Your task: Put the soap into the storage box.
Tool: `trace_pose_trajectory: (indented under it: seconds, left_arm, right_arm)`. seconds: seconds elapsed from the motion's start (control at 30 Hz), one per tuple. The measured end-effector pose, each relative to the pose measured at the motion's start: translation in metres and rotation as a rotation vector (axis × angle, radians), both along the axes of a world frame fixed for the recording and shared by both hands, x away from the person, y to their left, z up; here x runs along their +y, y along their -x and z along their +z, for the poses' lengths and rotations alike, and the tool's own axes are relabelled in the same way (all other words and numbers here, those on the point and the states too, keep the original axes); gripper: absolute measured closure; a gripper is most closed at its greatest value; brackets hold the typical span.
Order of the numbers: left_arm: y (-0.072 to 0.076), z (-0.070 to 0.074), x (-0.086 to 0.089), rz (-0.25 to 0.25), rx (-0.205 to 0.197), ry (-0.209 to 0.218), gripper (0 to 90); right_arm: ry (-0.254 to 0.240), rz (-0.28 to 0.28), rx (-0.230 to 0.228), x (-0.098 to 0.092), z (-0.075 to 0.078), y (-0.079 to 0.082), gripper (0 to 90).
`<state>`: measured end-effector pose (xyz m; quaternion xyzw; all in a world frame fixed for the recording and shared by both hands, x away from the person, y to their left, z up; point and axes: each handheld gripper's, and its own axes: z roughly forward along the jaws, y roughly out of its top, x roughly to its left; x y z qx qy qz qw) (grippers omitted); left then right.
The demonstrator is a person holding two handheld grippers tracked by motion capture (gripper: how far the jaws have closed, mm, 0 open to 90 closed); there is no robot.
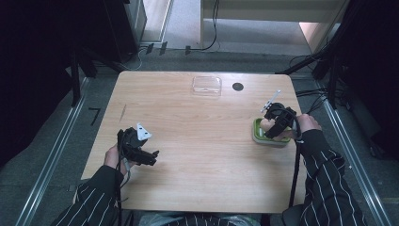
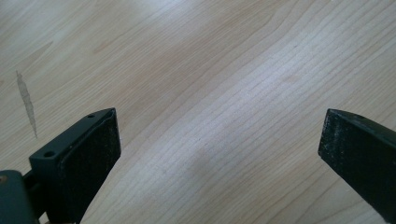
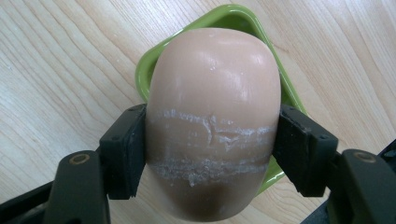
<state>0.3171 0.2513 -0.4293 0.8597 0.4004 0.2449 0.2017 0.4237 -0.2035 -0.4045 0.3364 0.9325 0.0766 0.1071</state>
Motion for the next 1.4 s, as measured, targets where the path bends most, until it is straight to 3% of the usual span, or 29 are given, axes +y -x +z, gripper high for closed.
trace_pose_trajectory:
  seconds: [1.4]
  left_arm:
    - [-0.001, -0.001, 0.001, 0.004, 0.002, 0.003, 0.0]
  right_arm:
    - [0.024, 0.045, 0.005, -0.014, -0.016, -0.024, 32.9]
